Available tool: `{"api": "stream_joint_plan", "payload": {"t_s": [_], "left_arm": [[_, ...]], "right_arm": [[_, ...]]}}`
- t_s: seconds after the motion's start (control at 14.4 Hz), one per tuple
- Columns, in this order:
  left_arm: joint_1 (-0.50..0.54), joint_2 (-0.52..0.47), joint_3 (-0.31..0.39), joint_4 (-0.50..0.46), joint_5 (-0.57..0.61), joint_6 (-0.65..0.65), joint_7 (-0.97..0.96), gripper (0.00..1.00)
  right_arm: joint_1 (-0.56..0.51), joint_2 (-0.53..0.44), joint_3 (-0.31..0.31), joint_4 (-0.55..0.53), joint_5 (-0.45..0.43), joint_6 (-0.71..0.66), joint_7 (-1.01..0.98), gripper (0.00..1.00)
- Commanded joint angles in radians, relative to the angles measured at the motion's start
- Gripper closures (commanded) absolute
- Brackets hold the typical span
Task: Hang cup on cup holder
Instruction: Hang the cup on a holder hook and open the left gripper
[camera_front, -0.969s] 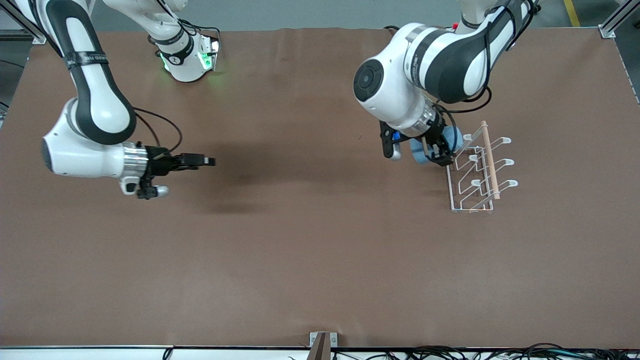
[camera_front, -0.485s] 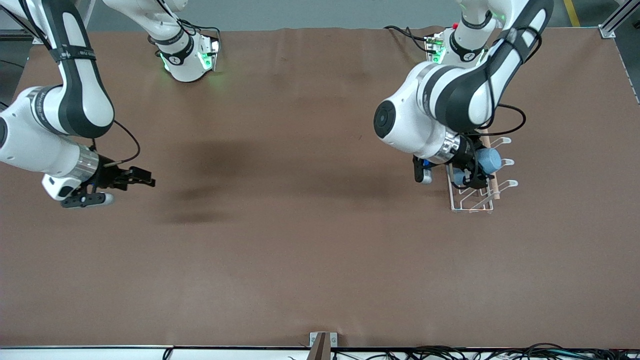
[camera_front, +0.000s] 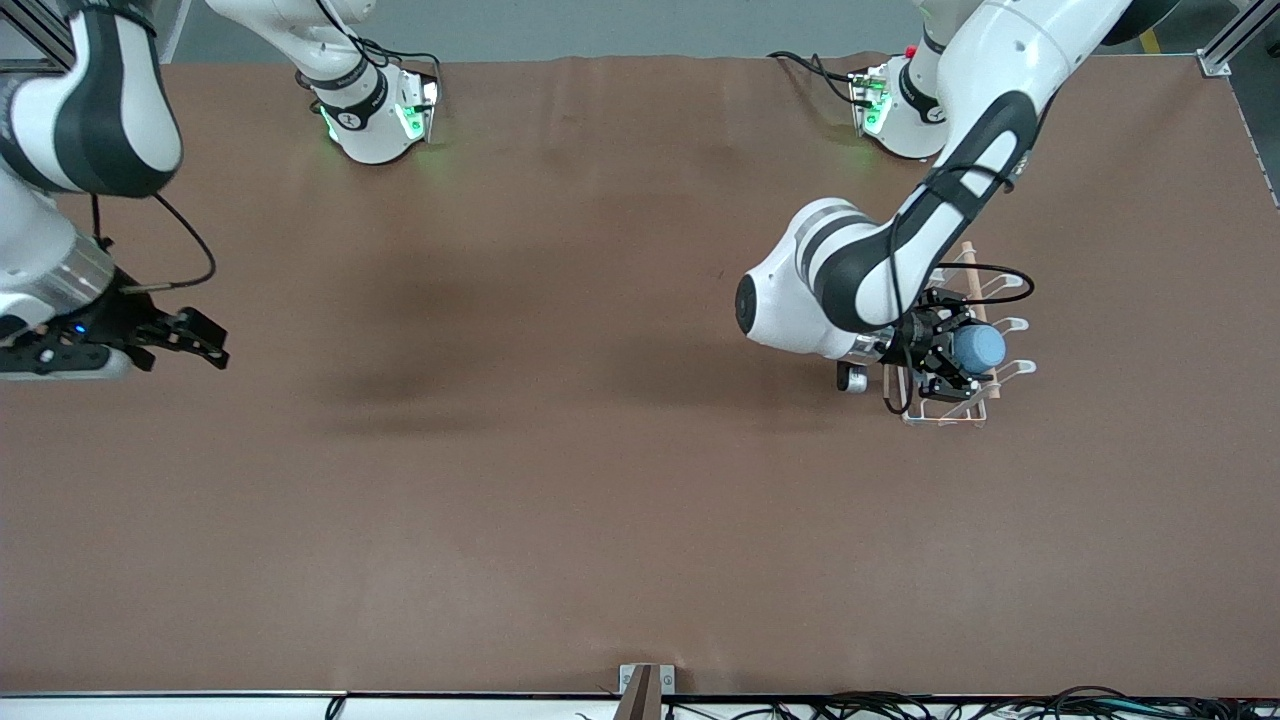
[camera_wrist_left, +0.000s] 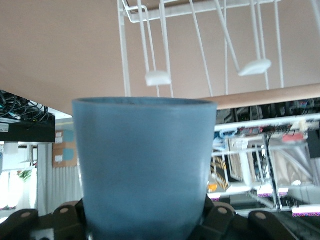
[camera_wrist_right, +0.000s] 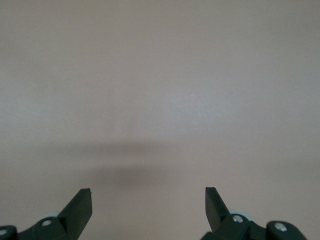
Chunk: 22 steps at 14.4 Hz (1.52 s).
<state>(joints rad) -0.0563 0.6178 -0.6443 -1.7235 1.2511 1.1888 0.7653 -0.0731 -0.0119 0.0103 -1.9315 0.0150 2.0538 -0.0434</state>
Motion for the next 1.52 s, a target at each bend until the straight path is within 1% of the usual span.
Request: {"api": "stream_joint_plan", "payload": {"t_s": [0.0, 0.14, 0.21, 0.35, 0.48, 0.55, 0.69, 0.76, 0.9, 0.97, 1.11, 1.18, 1.32, 1.38, 1.45], "left_arm": [[-0.011, -0.017, 0.034, -0.060, 0.059, -0.018, 0.005, 1.00], [-0.011, -0.004, 0.037, -0.088, 0.080, -0.023, 0.002, 1.00], [-0.011, 0.000, 0.040, -0.099, 0.093, -0.032, -0.007, 1.00], [-0.013, 0.035, 0.046, -0.100, 0.113, -0.057, -0.047, 1.00], [-0.020, 0.068, 0.046, -0.099, 0.117, -0.071, -0.099, 0.97], [-0.020, 0.085, 0.046, -0.096, 0.119, -0.072, -0.122, 0.95], [-0.020, 0.121, 0.046, -0.087, 0.119, -0.074, -0.182, 0.85], [-0.020, 0.134, 0.046, -0.087, 0.119, -0.074, -0.205, 0.84], [-0.022, 0.161, 0.048, -0.077, 0.119, -0.074, -0.244, 0.77], [-0.020, 0.177, 0.049, -0.071, 0.119, -0.072, -0.262, 0.72], [-0.020, 0.183, 0.064, -0.065, 0.114, -0.074, -0.303, 0.47], [-0.011, 0.181, 0.064, -0.038, 0.101, -0.074, -0.332, 0.21], [-0.014, 0.171, 0.066, 0.001, 0.033, -0.075, -0.347, 0.03], [-0.016, 0.157, 0.064, 0.008, 0.025, -0.086, -0.347, 0.00], [-0.017, 0.152, 0.064, 0.018, 0.024, -0.116, -0.347, 0.00]], "right_arm": [[-0.014, -0.010, -0.001, 0.113, -0.023, -0.182, 0.072, 0.00], [-0.016, -0.014, -0.009, 0.204, -0.021, -0.315, 0.077, 0.00], [-0.011, -0.017, -0.015, 0.236, -0.021, -0.354, 0.077, 0.00], [-0.013, -0.016, -0.018, 0.308, -0.024, -0.426, 0.077, 0.00], [-0.013, -0.013, -0.030, 0.367, -0.026, -0.445, 0.079, 0.00], [-0.011, -0.016, -0.030, 0.381, -0.026, -0.472, 0.085, 0.00], [-0.011, -0.016, -0.030, 0.387, -0.020, -0.520, 0.134, 0.00], [-0.011, -0.019, -0.030, 0.390, -0.021, -0.520, 0.143, 0.00], [-0.016, -0.016, -0.030, 0.390, -0.011, -0.517, 0.145, 0.00], [-0.016, -0.014, -0.029, 0.393, -0.012, -0.515, 0.145, 0.00], [-0.016, -0.013, -0.029, 0.404, -0.010, -0.511, 0.135, 0.00], [-0.016, -0.013, -0.029, 0.411, -0.010, -0.517, 0.134, 0.00], [-0.011, -0.013, -0.024, 0.413, -0.021, -0.517, 0.131, 0.00], [-0.010, -0.013, -0.023, 0.416, -0.024, -0.517, 0.131, 0.00], [-0.010, -0.013, -0.023, 0.419, -0.024, -0.517, 0.131, 0.00]]}}
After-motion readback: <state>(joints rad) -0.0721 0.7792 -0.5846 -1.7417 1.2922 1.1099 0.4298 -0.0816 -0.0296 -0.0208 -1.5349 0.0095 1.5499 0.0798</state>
